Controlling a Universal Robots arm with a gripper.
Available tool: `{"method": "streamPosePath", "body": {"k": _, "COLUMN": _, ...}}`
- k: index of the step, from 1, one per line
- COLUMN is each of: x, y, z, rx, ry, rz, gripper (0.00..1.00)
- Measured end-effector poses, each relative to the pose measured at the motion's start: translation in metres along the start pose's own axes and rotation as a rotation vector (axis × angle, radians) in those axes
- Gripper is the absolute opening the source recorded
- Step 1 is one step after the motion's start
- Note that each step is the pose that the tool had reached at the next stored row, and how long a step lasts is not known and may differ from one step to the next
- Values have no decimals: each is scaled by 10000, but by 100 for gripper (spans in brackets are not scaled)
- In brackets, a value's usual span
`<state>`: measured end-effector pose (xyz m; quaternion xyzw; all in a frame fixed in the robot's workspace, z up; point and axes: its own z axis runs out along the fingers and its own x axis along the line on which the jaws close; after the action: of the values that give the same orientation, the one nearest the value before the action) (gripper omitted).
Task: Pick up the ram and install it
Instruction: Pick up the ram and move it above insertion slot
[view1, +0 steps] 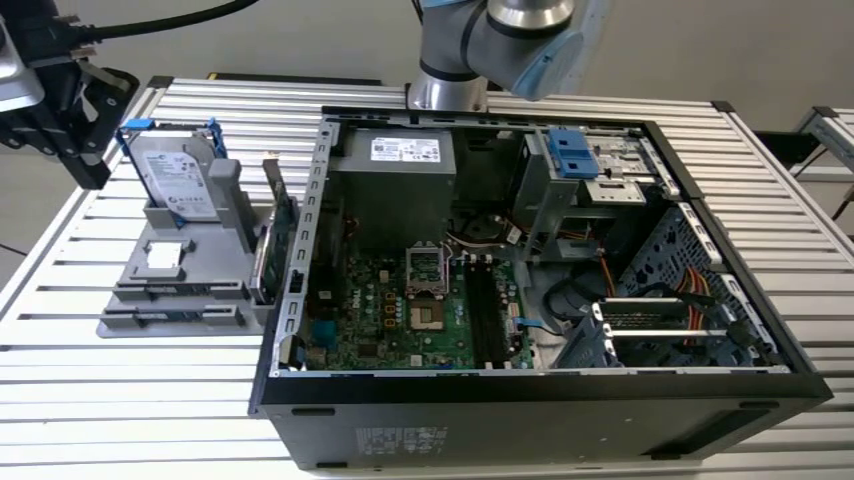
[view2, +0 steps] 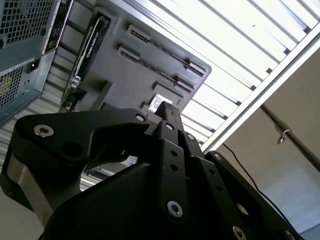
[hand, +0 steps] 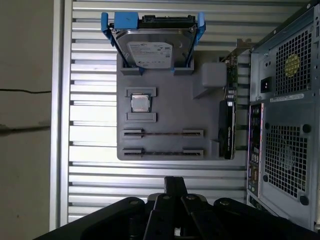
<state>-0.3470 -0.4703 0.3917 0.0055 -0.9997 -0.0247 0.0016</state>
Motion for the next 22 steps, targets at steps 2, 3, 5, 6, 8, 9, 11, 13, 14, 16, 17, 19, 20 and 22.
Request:
{"method": "streamPosePath", "body": {"k": 2, "x": 0, "y": 0, "z": 0, "rx": 1, "ry": 1, "rz": -32, "gripper": 0}}
{"method": "streamPosePath", "body": {"k": 3, "x": 0, "y": 0, "z": 0, "rx": 1, "ry": 3, "rz": -54, "gripper": 0}}
{"method": "streamPosePath", "body": {"k": 5, "x": 0, "y": 0, "z": 0, "rx": 1, "ry": 5, "rz": -91, "gripper": 0}}
{"method": "streamPosePath", "body": {"k": 6, "x": 0, "y": 0, "z": 0, "rx": 1, "ry": 6, "rz": -114, "gripper": 0}}
{"method": "streamPosePath", "body": {"k": 8, "x": 0, "y": 0, "z": 0, "rx": 1, "ry": 9, "rz": -182, "gripper": 0}}
{"method": "streamPosePath", "body": {"k": 9, "x": 0, "y": 0, "z": -1, "rx": 2, "ry": 12, "rz": -228, "gripper": 0}}
{"method": "streamPosePath", "body": {"k": 11, "x": 0, "y": 0, "z": 0, "rx": 1, "ry": 16, "rz": -322, "gripper": 0}}
{"method": "streamPosePath", "body": {"k": 13, "x": 0, "y": 0, "z": 0, "rx": 1, "ry": 21, "rz": -428, "gripper": 0}}
{"method": "streamPosePath", "body": {"k": 14, "x": 0, "y": 0, "z": 0, "rx": 1, "ry": 24, "rz": -489, "gripper": 0}}
{"method": "streamPosePath", "body": {"k": 16, "x": 0, "y": 0, "z": 0, "rx": 2, "ry": 30, "rz": -608, "gripper": 0}}
{"method": "streamPosePath", "body": {"k": 17, "x": 0, "y": 0, "z": 0, "rx": 3, "ry": 34, "rz": -675, "gripper": 0}}
{"method": "streamPosePath", "body": {"k": 19, "x": 0, "y": 1, "z": 0, "rx": 3, "ry": 41, "rz": -823, "gripper": 0}}
{"method": "streamPosePath", "body": {"k": 20, "x": 0, "y": 1, "z": 0, "rx": 3, "ry": 45, "rz": -896, "gripper": 0}}
{"method": "streamPosePath", "body": {"k": 22, "x": 0, "y": 1, "z": 0, "rx": 3, "ry": 51, "rz": -1034, "gripper": 0}}
